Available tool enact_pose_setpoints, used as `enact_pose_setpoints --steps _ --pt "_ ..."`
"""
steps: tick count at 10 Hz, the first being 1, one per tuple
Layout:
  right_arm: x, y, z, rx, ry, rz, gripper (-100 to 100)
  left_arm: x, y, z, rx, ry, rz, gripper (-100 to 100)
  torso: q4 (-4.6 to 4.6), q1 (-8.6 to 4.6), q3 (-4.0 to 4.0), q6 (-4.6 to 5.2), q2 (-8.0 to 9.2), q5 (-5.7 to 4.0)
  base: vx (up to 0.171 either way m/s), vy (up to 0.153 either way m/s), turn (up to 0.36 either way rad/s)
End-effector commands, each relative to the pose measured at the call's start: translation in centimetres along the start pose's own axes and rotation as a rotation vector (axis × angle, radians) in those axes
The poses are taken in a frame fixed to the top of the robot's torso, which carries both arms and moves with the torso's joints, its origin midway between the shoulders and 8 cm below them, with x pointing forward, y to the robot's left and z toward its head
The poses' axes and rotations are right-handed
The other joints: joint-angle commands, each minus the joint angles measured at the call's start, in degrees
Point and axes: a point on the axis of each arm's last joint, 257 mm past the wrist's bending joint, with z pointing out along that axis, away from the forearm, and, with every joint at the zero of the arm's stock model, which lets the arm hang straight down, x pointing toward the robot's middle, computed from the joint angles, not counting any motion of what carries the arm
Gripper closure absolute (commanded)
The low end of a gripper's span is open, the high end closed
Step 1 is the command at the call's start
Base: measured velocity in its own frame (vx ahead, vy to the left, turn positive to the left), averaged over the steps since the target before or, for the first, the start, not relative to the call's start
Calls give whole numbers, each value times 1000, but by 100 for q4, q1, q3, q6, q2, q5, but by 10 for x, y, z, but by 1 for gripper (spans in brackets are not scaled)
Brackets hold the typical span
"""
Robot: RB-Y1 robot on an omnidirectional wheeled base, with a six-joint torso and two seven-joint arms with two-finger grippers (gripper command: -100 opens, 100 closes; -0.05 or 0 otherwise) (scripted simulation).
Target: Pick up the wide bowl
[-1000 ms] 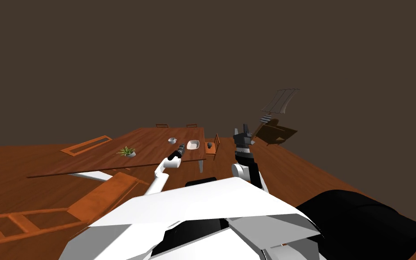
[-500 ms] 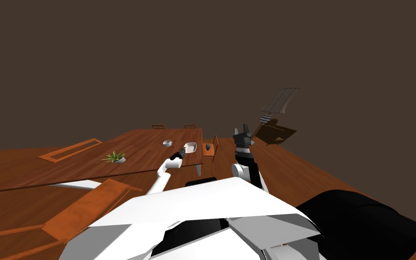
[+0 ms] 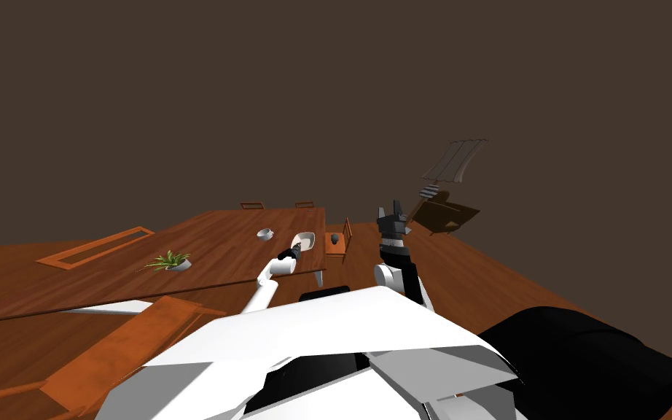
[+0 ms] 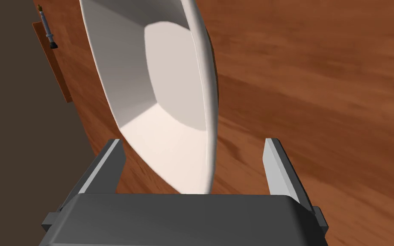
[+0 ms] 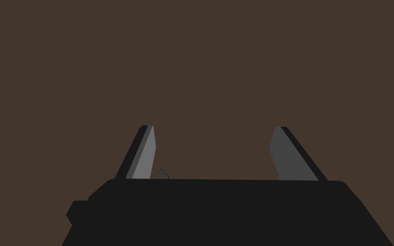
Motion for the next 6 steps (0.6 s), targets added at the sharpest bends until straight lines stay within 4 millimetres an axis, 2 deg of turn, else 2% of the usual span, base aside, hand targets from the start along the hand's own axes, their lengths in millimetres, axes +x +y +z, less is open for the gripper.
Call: enact_pose_setpoints --steps 1,2,5,6 --pt "0 0 0 0 0 0 0 0 0 0 0 0 0 0 0 0 0 0 0 0 0 0 0" --pt "0 0 0 0 0 0 0 -1 5 3 1 -1 -1 -100 1 5 4 0 6 1 37 -6 -13" --pt "0 0 0 0 0 0 0 -1 10 5 0 -1 -2 -100 -3 7 -8 0 -15 2 55 -3 -7" --pt "0 0 0 0 0 0 0 0 10 5 2 -1 -2 100 -1 8 -3 0 -5 2 6 0 1"
